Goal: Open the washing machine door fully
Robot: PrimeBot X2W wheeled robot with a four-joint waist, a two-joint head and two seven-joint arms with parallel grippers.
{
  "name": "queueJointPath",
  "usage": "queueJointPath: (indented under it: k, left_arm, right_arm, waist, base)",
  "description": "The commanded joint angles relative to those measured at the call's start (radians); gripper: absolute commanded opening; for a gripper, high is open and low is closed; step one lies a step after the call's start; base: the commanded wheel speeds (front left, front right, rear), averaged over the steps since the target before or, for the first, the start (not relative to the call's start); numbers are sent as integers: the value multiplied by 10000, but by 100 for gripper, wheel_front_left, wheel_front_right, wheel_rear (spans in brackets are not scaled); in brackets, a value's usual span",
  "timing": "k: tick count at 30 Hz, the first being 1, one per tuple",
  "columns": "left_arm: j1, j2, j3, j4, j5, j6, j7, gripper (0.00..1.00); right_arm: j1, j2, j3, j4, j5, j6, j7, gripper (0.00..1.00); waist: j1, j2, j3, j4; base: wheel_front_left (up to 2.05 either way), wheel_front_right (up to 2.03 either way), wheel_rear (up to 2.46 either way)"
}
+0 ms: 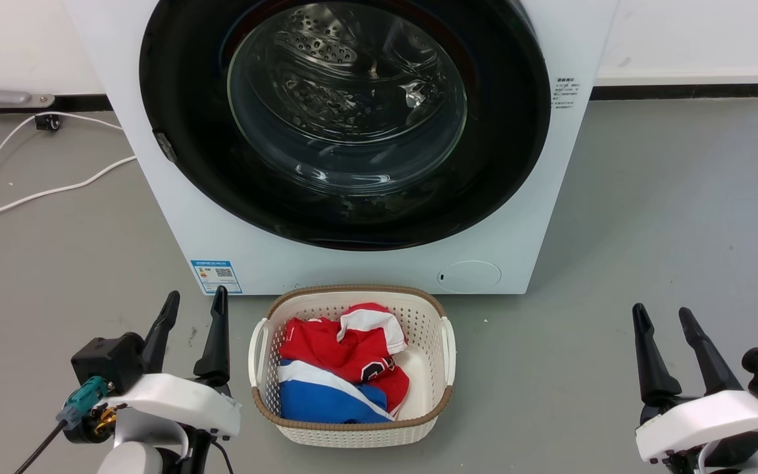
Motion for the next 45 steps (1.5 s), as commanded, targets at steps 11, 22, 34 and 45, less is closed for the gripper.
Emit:
queueJointPath:
  k: [11, 22, 34, 45]
  left_arm:
    - [-255, 136, -32, 41, 956, 95, -303, 100]
    - [-255, 101, 144, 282, 1435, 28, -535, 100]
    - [-264, 117, 188, 552, 2072, -67, -754, 100]
    - [-295, 67, 250, 919, 2447, -152, -955, 100]
  right_arm:
    - [104, 30, 47, -313, -992, 19, -39, 100]
    - [174, 40, 55, -444, -1711, 21, -139, 100]
    - [210, 50, 84, -555, -2295, 14, -264, 100]
    - [251, 61, 62, -613, -2876, 15, -369, 100]
  waist:
    - [-1, 0, -15, -9]
    - [-1, 0, -41, -10]
    - [-1, 0, -41, -8]
    - [-1, 0, -81, -7]
  base:
    - [0, 0, 0]
    - [0, 0, 0]
    - [0, 0, 0]
    - [0, 0, 0]
